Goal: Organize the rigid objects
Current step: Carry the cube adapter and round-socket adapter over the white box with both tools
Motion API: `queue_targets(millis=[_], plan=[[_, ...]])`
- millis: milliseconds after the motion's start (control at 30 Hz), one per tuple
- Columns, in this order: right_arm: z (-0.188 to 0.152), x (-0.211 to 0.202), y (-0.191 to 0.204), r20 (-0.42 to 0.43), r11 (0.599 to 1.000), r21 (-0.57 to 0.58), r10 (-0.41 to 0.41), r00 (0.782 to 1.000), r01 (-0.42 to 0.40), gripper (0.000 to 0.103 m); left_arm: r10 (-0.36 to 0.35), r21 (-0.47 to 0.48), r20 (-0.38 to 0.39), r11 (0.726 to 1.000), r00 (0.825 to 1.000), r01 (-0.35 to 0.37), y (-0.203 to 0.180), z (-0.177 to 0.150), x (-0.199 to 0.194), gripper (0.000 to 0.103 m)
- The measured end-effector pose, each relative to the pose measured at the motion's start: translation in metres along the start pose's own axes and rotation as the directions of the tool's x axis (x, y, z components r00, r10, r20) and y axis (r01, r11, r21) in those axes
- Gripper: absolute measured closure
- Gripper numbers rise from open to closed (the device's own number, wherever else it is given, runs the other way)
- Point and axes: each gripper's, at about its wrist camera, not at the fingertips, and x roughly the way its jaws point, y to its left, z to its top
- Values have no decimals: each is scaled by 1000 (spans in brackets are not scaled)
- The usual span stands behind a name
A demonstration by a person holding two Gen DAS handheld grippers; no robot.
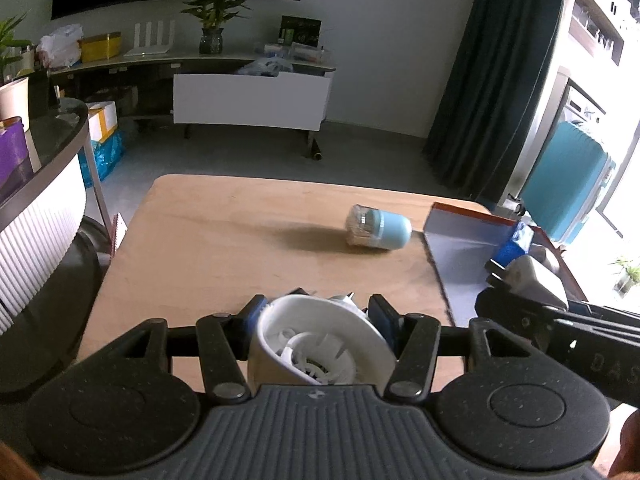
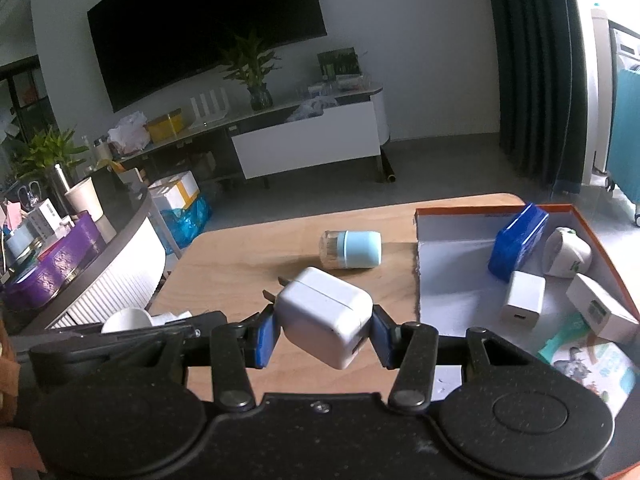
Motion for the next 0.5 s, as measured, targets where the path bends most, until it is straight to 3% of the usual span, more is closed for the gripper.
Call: queue_targets(millis=[500], plan=[[-4,-35,-28,48,998,35,-51,998,49,44,-58,35,28,998,998,57,-34,-8,-11,47]])
